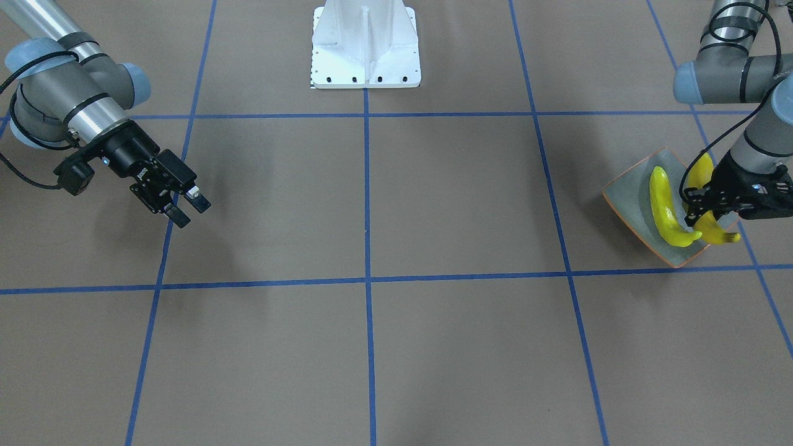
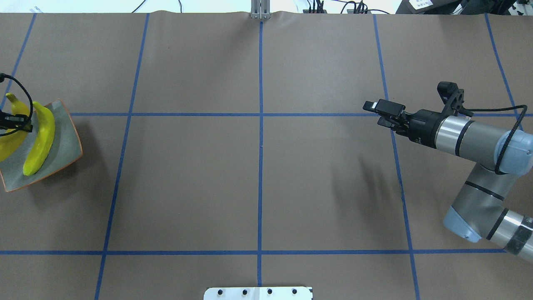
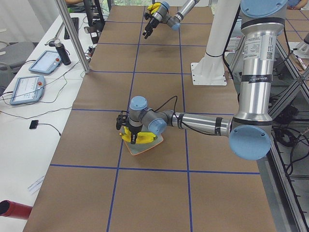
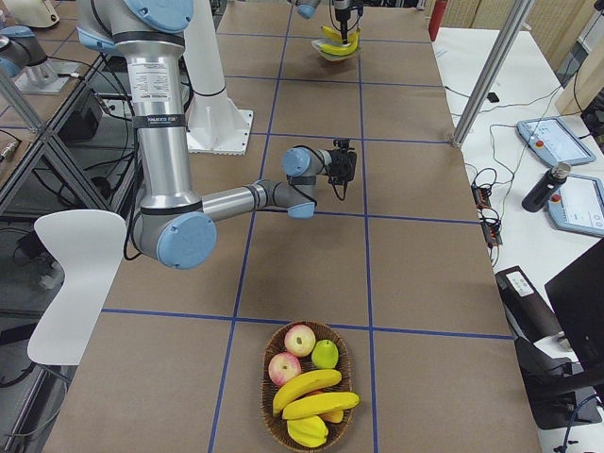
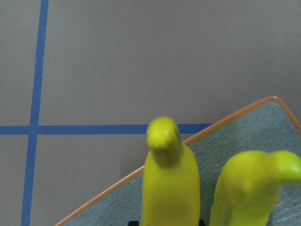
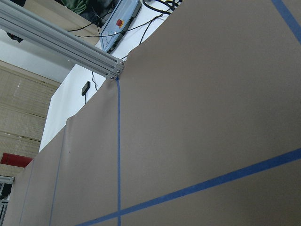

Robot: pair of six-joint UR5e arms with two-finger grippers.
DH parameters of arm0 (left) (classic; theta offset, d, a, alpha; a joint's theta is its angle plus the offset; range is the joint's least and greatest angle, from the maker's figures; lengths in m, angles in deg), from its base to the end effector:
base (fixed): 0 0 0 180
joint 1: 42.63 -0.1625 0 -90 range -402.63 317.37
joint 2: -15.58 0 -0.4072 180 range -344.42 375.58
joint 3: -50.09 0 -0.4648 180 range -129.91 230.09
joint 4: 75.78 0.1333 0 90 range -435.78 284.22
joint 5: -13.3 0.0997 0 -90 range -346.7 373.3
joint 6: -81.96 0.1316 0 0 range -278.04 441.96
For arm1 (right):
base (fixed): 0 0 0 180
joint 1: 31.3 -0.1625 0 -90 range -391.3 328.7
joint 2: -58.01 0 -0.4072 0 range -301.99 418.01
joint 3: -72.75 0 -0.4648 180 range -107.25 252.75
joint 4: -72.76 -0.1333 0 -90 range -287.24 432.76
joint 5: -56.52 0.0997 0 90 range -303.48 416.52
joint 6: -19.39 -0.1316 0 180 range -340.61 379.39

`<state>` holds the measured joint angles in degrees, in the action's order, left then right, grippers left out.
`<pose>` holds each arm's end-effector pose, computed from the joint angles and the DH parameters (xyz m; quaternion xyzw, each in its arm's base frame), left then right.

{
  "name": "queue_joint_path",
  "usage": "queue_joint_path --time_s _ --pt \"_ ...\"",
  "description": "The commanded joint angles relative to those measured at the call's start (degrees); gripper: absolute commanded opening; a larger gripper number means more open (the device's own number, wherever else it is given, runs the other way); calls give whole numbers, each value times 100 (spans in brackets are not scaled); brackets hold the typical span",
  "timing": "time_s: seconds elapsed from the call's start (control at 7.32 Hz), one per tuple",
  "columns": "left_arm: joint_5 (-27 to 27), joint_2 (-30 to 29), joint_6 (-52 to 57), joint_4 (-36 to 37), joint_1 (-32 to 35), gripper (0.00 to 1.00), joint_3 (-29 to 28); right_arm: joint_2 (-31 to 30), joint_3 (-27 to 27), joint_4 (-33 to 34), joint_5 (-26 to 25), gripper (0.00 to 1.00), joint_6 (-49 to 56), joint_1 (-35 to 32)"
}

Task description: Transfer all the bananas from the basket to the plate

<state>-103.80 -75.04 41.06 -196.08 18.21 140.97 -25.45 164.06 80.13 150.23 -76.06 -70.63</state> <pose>0.2359 -0.5732 0.6045 0.0887 0.3374 -0.0318 0.9366 -0.4139 -0.5004 0.4028 0.1850 -0.6855 0.2468 0.6595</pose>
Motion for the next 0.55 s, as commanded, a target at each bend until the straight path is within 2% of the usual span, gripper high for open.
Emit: queue_joint_path --time_s 0.0,0.41 --pt "-41 -104 -32 15 -11 5 -53 -4 10 -16 -2 100 0 -13" --pt "-58 -175 -93 32 -55 2 -44 -4 10 -33 7 100 0 -13"
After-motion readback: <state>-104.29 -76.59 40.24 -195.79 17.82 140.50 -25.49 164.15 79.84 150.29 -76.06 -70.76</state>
